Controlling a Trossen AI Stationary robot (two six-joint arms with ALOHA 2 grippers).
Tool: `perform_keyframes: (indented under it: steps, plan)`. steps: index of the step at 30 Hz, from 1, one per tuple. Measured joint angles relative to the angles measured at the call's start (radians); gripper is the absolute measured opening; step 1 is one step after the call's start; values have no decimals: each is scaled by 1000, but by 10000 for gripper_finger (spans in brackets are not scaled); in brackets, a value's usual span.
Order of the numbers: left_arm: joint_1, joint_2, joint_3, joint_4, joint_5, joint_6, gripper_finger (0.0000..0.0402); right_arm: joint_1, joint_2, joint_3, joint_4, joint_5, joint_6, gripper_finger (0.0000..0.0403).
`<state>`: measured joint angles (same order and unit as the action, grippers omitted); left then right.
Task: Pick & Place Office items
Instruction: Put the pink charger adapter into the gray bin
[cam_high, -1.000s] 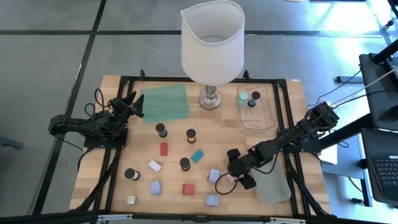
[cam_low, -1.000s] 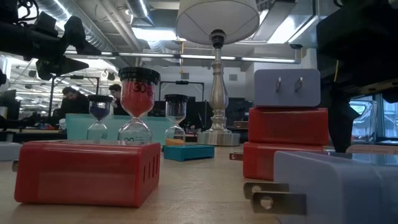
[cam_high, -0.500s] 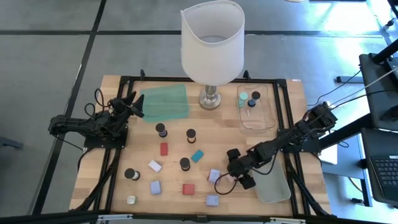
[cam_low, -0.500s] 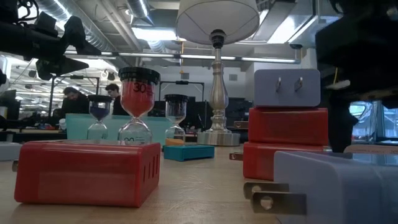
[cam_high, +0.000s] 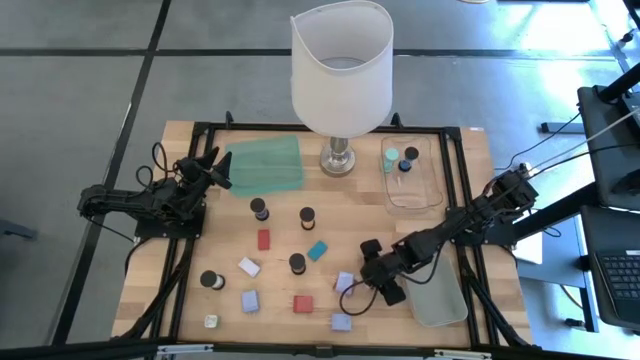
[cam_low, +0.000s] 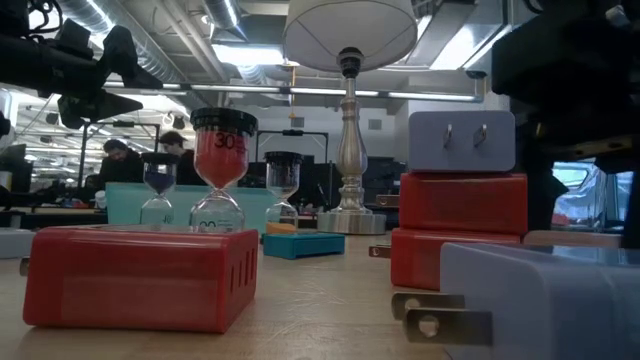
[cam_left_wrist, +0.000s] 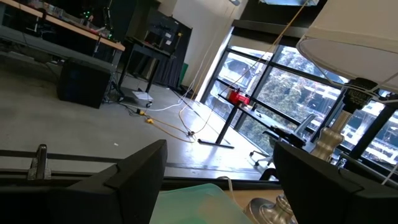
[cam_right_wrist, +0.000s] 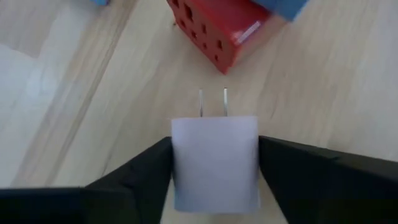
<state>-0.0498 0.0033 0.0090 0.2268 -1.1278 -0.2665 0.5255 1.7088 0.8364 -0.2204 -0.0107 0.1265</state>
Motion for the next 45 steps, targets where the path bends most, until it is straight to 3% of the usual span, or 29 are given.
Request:
perform_keyframes:
  steps: [3, 8, 12, 19, 25, 34, 37, 45]
  plan:
    - [0, 0, 0, 0, 0, 0, 290, 0, -1, 1, -7, 4, 34, 187]
    - [0, 0, 0, 0, 0, 0, 290, -1, -55, 1, -139, 3, 253, 188]
    - [0, 0, 0, 0, 0, 0, 290, -13, -188, 1, -253, 8, 433, 188]
    - [0, 0, 0, 0, 0, 0, 290, -5, -486, 2, -400, 182, 651, 189]
    - [0, 0, 0, 0, 0, 0, 290, 112, -638, 2, -527, 178, 920, 202]
    - [0, 0, 0, 0, 0, 0, 290, 371, -572, 2, -806, 112, 1303, 200]
    - [0, 0, 0, 0, 0, 0, 290, 393, -520, 2, -849, 146, 1368, 201]
    - [0, 0, 0, 0, 0, 0, 290, 394, -365, 2, -766, 176, 1400, 202]
